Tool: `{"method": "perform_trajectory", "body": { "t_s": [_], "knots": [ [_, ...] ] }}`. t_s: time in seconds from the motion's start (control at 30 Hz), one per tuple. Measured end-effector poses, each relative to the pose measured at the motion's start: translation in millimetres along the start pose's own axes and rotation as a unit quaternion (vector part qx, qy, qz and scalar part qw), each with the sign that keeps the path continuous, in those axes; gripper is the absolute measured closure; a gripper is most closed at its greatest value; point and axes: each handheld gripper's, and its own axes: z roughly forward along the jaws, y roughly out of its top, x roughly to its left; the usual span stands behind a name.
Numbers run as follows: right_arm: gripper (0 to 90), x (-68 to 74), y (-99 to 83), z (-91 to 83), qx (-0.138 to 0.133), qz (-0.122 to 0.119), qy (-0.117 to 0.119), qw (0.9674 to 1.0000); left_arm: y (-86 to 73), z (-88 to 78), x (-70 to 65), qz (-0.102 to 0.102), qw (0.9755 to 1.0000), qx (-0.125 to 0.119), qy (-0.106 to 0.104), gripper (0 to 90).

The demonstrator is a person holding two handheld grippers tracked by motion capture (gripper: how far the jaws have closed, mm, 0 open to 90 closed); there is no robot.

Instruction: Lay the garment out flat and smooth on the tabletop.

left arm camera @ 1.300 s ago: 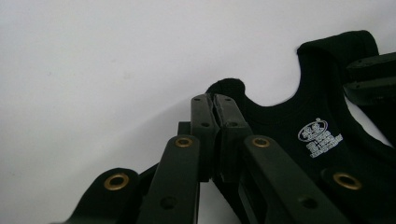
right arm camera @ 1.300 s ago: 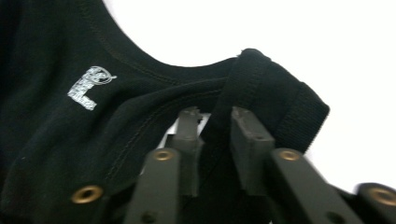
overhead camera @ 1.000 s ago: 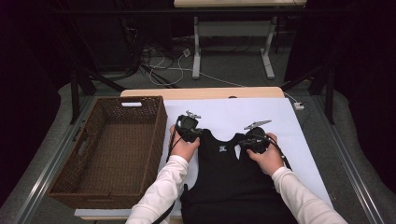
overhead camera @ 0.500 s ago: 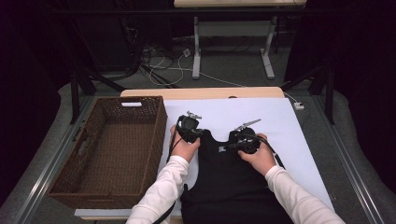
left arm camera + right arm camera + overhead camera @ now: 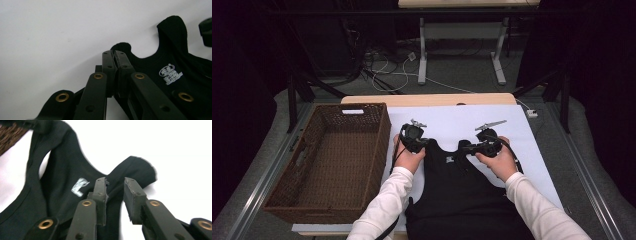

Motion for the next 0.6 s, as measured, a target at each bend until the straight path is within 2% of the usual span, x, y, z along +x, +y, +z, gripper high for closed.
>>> {"method": "perform_trajectory", "body": {
  "t_s": [0.13,0.23,0.37,0.4,0.53,0.6],
  "knots": [
    [67.7,-7.5,6.9,1.6,-0.011,-0.034,-0.037,0.9987,1.2,1.0,-0.4,0.002,1.0,0.002,0.002,87.7],
    [63.4,-14.6,11.1,8.1,-0.017,-0.037,-0.055,0.9977,1.4,2.0,-0.3,0.0,1.0,0.004,0.0,87.7],
    [60.4,-26.3,11.8,22.5,-0.009,-0.023,-0.053,0.9983,0.7,4.1,1.4,-0.001,1.0,0.007,0.001,87.7],
    [60.1,-27.5,10.9,27.7,-0.003,-0.013,-0.053,0.9985,0.4,4.4,1.6,-0.003,1.0,0.008,0.001,87.7],
    [59.2,-28.9,7.8,39.3,0.013,-0.017,-0.055,0.9982,-1.5,6.3,3.5,-0.005,1.0,0.008,0.0,87.7],
    [59.1,-27.1,6.4,43.4,0.016,-0.036,-0.059,0.9975,-1.9,7.0,4.7,-0.004,1.0,0.008,0.001,87.7]
  ]
}}
